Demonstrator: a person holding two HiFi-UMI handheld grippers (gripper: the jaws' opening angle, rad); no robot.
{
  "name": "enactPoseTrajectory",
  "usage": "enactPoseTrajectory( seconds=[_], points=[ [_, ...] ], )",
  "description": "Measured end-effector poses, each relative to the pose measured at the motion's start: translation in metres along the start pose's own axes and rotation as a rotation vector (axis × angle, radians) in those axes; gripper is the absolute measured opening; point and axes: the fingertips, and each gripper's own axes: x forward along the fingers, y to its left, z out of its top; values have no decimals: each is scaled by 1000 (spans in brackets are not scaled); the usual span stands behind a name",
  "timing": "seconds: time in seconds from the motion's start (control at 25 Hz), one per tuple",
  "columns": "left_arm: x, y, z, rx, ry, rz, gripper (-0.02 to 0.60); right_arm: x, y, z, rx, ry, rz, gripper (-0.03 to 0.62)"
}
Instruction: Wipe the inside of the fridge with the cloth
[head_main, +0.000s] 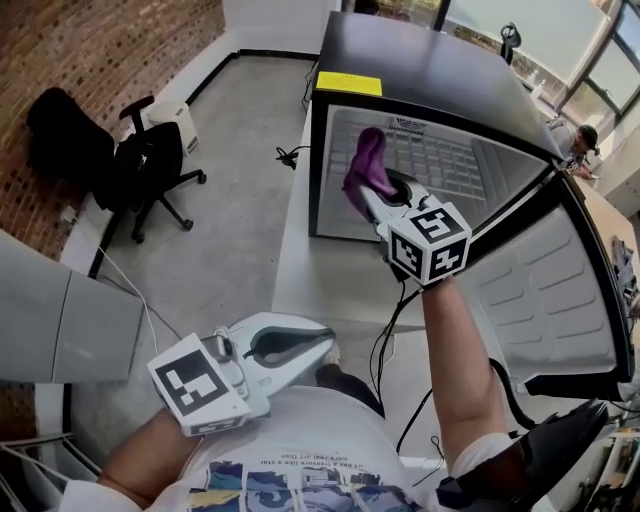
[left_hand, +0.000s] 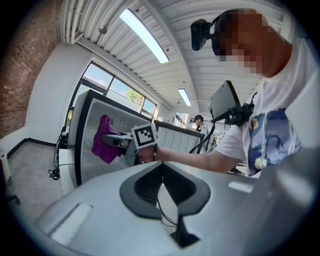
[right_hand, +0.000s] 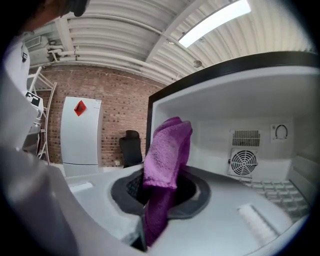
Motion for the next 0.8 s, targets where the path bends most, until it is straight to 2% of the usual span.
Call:
enactPoseTrajectory(
  seconds=[0.24, 0.56, 0.8],
  points=[
    [13, -4, 0, -8, 7, -54, 8, -46, -54, -10, 23, 14, -173, 54],
    [48, -3, 8, -1, 11, -102, 7, -102, -163, -22, 11, 78, -445, 54],
    [59, 9, 19, -10, 4, -116, 8, -98, -204, -26, -13, 138, -571, 54]
  ],
)
